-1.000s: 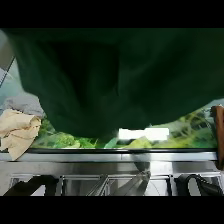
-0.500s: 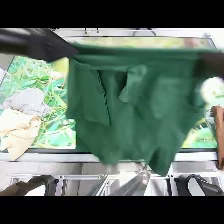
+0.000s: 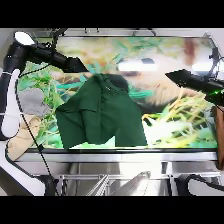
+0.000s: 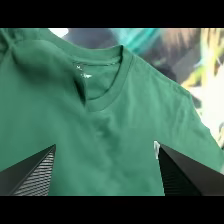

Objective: Fold the shirts.

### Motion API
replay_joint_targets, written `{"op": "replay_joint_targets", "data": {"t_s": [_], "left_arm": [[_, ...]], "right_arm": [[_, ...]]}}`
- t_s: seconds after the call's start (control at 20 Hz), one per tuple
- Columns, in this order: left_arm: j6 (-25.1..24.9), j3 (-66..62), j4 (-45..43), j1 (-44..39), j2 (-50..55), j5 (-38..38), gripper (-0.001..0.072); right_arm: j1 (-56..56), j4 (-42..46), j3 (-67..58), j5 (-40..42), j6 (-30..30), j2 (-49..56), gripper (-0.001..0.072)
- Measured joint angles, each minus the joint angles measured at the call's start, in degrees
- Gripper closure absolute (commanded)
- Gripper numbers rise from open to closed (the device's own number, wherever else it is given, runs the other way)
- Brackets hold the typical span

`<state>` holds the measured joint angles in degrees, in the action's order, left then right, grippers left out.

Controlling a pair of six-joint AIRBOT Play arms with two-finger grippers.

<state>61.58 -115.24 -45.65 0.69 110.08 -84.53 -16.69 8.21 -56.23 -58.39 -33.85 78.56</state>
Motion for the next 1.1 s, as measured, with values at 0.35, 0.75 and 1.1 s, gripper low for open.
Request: {"op": "replay_joint_targets", "data": {"t_s": [0.35, 0.75, 1.1], "left_arm": [[5.5, 11.1, 2.9, 9.9, -4.4, -9.3, -0.0004], [7.2, 43.8, 2.9, 20.1, -23.5, -9.9, 0.0082], [7.9, 64.4, -6.0, 31.1, -39.4, -4.4, 0.0082]], "right_arm": [[0.6, 23.0, -1.7, -5.6, -11.8, 4.4, 0.0311], [11.5, 27.5, -2.1, -6.6, -17.4, 15.0, 0.0314], [19.2, 22.8, -6.8, -6.8, -18.5, 23.2, 0.0342]]}}
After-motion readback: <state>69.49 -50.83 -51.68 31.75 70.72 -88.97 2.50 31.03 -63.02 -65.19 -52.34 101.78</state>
